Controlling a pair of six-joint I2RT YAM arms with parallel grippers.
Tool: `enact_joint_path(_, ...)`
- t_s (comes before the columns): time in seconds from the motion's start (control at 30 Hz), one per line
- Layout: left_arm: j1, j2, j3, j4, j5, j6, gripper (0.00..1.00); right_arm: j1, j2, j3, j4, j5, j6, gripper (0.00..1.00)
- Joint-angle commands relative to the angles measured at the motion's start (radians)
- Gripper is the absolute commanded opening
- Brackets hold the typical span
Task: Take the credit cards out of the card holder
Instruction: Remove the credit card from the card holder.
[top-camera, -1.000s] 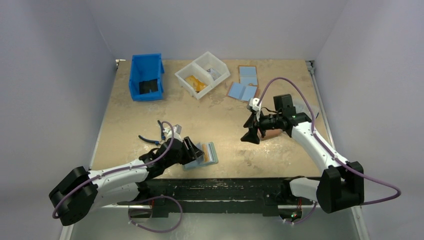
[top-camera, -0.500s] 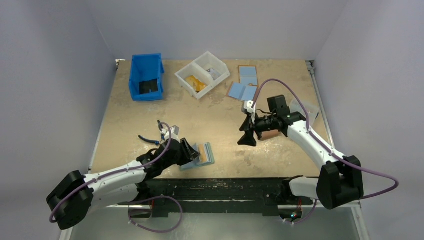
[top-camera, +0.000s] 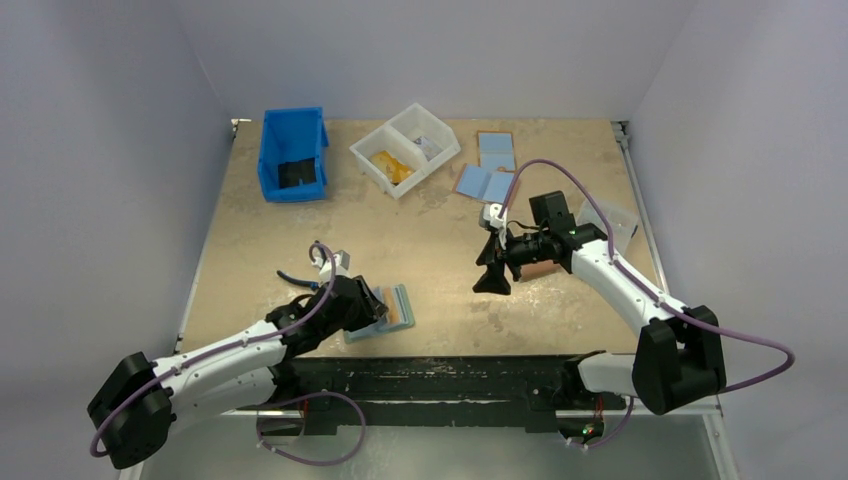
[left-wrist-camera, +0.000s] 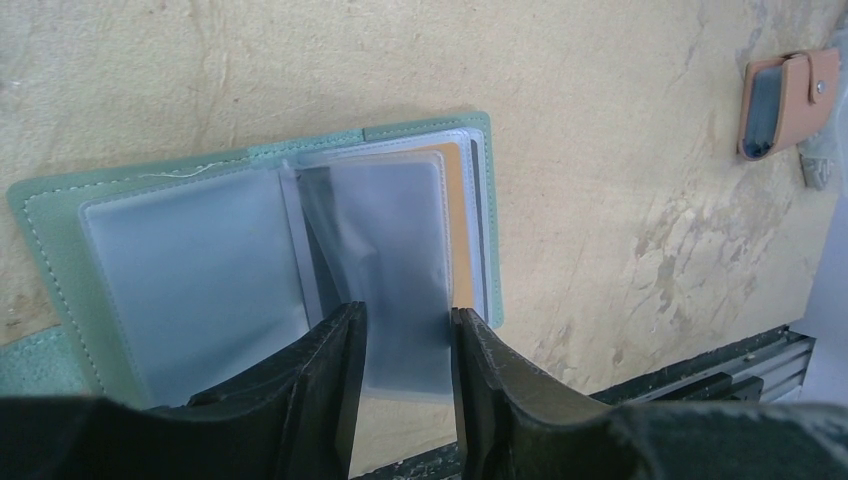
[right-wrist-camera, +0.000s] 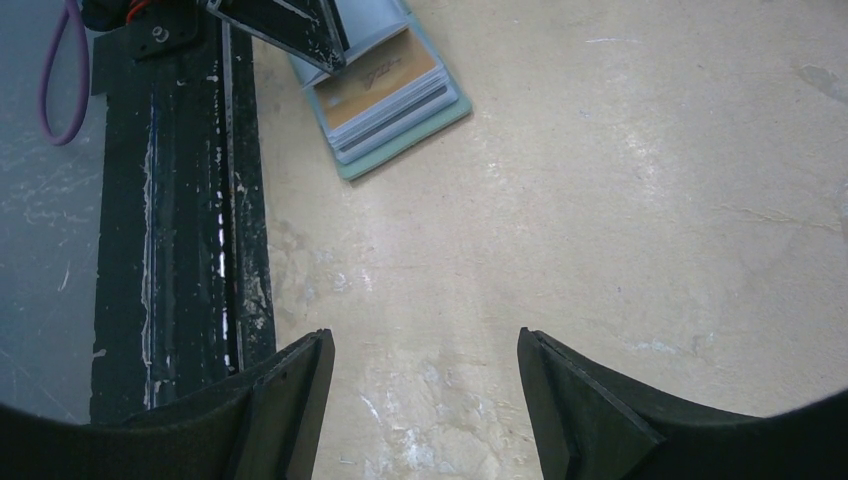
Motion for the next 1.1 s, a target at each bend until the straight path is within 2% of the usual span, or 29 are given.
enact_joint_path(0.0,0.005,-0.031,0.054,-0.094,-0.049,0.035,0.39,0.006,0.001,0.003,0.017,0.000,-0.001,0.75)
enact_joint_path(0.2,0.006,-0.056,0.074,-0.154,-0.066,0.043,0.42,0.009,0.002,0.003,0.015,0.002,-0.001,0.75)
enact_joint_path(0.8,0.005,-0.144,0.115,-0.349,-0.162,0.023,0.40,0.017,0.007,0.004,0.012,0.005,-0.004,0.75)
enact_joint_path(0.97,0.006,-0.157,0.116,-0.369,-0.187,0.023,0.38,0.019,0.007,0.006,0.012,0.005,-0.004,0.75)
enact_joint_path(1.07,0.006,-0.144,0.116,-0.367,-0.189,0.029,0.30,0.019,0.008,0.006,0.011,0.006,-0.003,0.75)
